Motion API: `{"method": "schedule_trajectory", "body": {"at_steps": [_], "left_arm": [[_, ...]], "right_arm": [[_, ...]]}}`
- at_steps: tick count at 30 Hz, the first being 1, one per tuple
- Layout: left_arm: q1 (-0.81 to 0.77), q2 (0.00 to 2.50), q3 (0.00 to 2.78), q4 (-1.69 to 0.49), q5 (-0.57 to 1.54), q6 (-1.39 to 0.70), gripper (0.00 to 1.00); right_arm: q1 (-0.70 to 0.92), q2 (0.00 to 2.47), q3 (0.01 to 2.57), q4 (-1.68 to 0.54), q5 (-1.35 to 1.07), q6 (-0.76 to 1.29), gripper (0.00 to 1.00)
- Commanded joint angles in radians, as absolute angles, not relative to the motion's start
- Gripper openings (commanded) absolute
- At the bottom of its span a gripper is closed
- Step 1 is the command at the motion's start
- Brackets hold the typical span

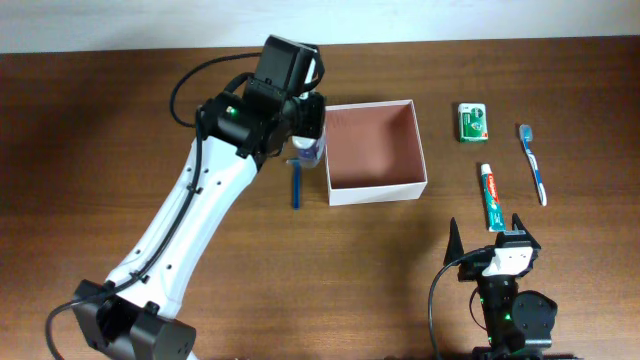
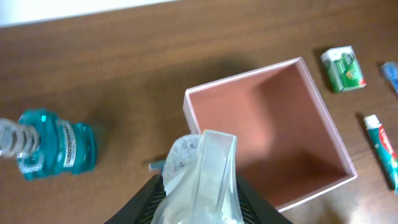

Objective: Pack container
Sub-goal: 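Lift the soap bottle and carry it over the pink box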

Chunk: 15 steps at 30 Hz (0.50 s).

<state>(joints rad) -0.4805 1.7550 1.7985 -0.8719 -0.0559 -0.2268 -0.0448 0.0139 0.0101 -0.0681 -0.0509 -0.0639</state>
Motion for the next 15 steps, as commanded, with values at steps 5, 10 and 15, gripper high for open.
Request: {"method": "schedule_trajectory", "body": {"at_steps": [5, 10, 15], "left_arm": [[-0.484, 1.748, 1.847, -0.753, -0.056, -0.223, 0.30], [-0.504, 1.748, 1.847, -0.632, -0.056, -0.223, 0.30], [-0.533, 1.760, 1.847, -0.559, -0.056, -0.222, 0.30]], "right_arm": [[-0.040, 0.003, 0.006, -0.073, -0.060, -0.067, 0.99], [-0.040, 0.003, 0.006, -0.073, -0.060, -0.067, 0.99], [-0.040, 0.003, 0.006, -0.073, -0.060, -0.067, 0.99]]}}
